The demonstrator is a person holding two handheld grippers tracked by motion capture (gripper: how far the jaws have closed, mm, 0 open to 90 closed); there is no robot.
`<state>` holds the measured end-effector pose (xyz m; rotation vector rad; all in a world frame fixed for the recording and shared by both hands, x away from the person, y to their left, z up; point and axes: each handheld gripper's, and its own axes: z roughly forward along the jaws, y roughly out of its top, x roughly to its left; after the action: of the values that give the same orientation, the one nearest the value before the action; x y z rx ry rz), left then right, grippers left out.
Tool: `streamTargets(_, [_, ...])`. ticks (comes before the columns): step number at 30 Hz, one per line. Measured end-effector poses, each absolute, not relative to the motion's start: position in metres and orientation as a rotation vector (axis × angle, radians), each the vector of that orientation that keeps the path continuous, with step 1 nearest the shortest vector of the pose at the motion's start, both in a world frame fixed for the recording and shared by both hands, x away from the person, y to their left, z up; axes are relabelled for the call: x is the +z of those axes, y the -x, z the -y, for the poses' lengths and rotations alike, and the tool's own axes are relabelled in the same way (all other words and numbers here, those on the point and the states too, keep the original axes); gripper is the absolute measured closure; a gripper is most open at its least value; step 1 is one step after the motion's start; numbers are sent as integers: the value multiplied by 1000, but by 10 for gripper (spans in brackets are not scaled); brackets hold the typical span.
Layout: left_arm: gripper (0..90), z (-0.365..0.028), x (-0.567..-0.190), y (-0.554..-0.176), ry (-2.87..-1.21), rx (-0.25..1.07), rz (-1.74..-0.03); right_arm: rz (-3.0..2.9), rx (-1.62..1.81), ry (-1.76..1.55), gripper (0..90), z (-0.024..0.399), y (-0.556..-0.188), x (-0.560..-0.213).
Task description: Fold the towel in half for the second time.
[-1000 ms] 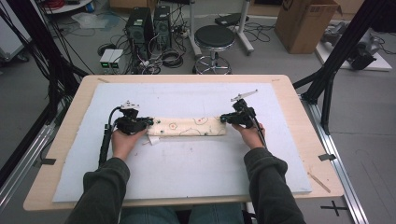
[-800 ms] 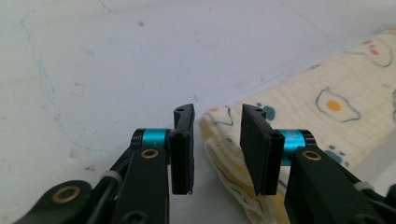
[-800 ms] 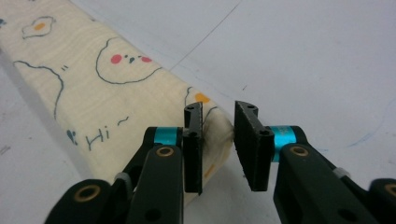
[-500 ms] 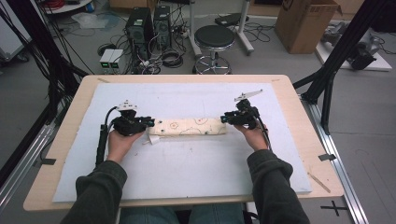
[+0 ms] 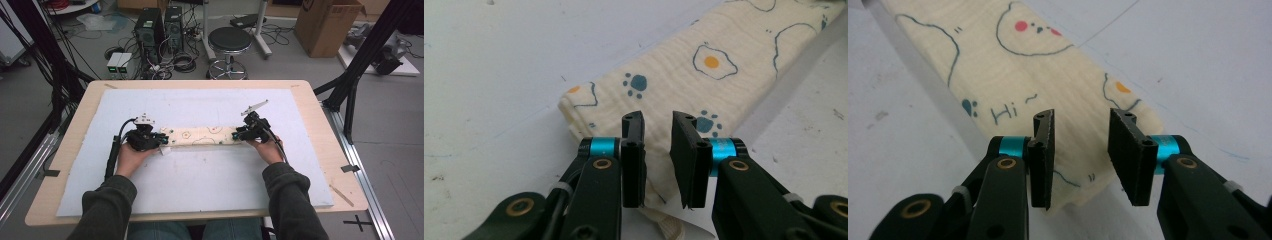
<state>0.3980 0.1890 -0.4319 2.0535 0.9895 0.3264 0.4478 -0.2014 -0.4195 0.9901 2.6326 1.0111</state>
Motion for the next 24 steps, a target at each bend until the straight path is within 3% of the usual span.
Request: streamTargets(24, [724,-187,-438,-397,-2070,332,-997,-2647,917,-960,590,199,-446,-424])
